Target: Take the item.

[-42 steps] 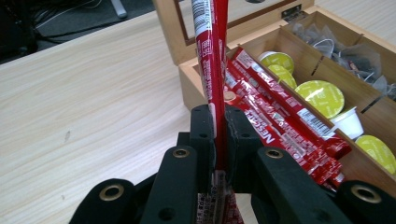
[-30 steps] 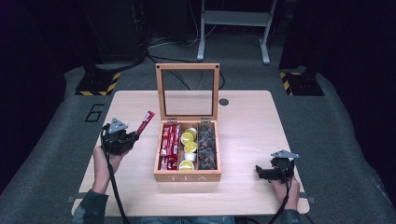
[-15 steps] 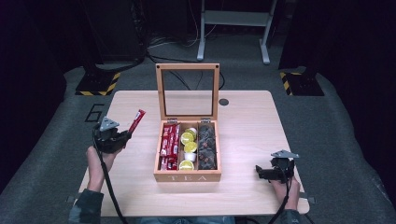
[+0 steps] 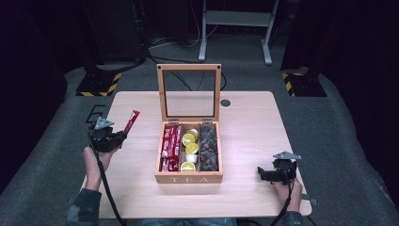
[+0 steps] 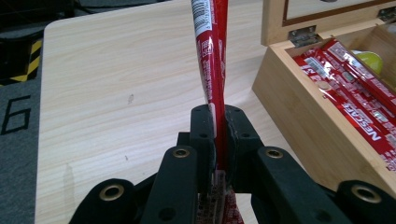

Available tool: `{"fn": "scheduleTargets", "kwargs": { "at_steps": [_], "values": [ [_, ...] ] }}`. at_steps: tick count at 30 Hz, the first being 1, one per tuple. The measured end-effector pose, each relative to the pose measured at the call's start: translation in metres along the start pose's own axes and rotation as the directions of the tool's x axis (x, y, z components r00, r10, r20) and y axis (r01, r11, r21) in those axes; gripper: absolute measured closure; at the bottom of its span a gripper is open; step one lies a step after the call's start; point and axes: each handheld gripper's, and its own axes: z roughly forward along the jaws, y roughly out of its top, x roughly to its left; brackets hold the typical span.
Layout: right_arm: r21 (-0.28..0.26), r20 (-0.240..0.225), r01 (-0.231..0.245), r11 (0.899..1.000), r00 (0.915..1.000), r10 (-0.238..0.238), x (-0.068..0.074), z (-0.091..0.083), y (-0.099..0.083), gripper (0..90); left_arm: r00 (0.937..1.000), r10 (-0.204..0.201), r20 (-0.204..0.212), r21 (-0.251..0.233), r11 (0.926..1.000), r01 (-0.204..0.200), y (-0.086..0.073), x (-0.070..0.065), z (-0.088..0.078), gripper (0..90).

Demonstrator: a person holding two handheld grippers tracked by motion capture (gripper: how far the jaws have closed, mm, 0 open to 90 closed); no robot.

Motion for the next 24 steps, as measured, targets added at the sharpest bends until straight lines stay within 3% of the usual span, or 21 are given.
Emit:
{"fn": "scheduleTargets", "kwargs": {
  "at_steps": [24],
  "values": [
    [-0.002,0.001,-0.002,1.0,1.0,0.002,0.0,0.0,0.0,0.1,0.9968,-0.062,-0.05,0.039,0.9972,0.064,-0.006,0.028,0.017,82.4]
  ]
}}
